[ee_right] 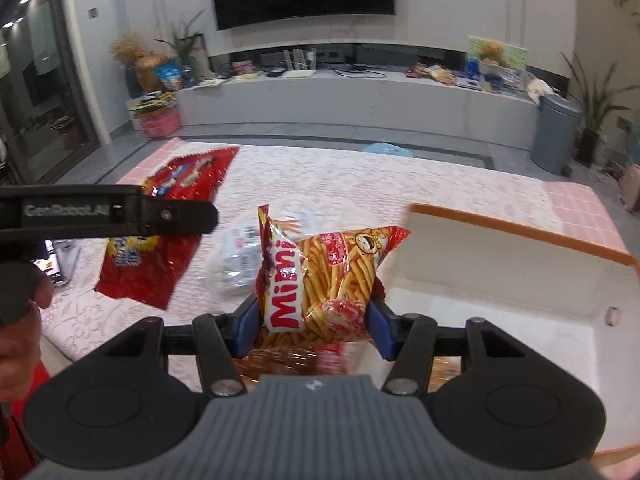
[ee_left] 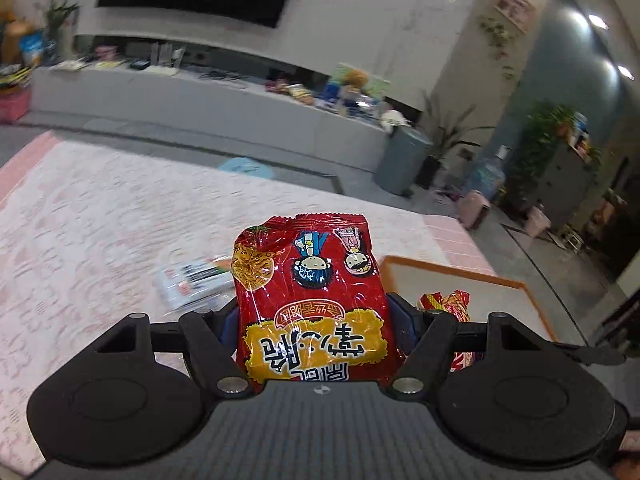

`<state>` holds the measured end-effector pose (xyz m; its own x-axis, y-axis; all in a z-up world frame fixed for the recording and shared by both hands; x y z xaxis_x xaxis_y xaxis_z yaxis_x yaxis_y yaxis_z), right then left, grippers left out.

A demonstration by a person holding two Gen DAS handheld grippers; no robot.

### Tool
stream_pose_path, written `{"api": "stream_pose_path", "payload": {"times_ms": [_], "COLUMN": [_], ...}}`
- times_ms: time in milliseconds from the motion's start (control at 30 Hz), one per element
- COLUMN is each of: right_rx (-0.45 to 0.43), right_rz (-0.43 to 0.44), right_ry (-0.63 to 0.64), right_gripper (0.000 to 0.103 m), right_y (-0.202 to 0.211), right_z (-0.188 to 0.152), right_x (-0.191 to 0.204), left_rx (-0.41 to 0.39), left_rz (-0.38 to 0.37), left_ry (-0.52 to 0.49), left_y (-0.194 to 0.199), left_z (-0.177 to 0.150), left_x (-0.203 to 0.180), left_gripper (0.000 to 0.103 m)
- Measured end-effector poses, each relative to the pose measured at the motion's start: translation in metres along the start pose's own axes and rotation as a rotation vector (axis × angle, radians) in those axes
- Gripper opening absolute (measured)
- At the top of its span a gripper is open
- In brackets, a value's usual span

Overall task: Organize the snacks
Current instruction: 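Lift and carry the red bag and Mimi bag with both tools over the orange box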

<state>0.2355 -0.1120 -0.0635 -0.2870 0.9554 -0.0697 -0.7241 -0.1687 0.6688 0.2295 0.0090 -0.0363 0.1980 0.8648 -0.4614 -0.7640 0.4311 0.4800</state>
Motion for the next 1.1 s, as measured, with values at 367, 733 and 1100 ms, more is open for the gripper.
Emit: {"api": "stream_pose_path", "payload": {"times_ms": [367,733,1100], "right_rx": [0.069,0.206,0.279], "right_rz": [-0.166,-0.221,-0.196], "right_ry": [0.041,0.138,0.222], "right_gripper": [0.055,0.055,0.055], "right_y": [-0.011,-0.056,-0.09], "right_z": [-0.007,-0.038,-0.05], "right_x": [-0.111,-0.164,-0.161], "left_rx": [0.21,0.397,0.538], "left_rz": [-0.181,-0.185,-0.112], "left_ry": [-0.116,-0.31,-0.453], "left_y": [-0.093,-0.161,-0.199], "left_z": [-0.01,-0.039,-0.063], "left_x": [-0.071,-0.105,-0.099], "left_gripper": [0.081,0.081,0.081]}}
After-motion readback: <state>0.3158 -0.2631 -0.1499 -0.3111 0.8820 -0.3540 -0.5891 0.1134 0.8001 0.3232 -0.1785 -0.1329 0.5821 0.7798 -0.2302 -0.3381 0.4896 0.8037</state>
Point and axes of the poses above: each gripper's, at about its wrist camera, not at the fingertips, and y roughly against the way its jaws point, x to its left, z to its top, the point moved 10 cm from there along -y, roughly the way its jaws point, and after that the axes turned 15 degrees about -z, right-handed, at the moved point
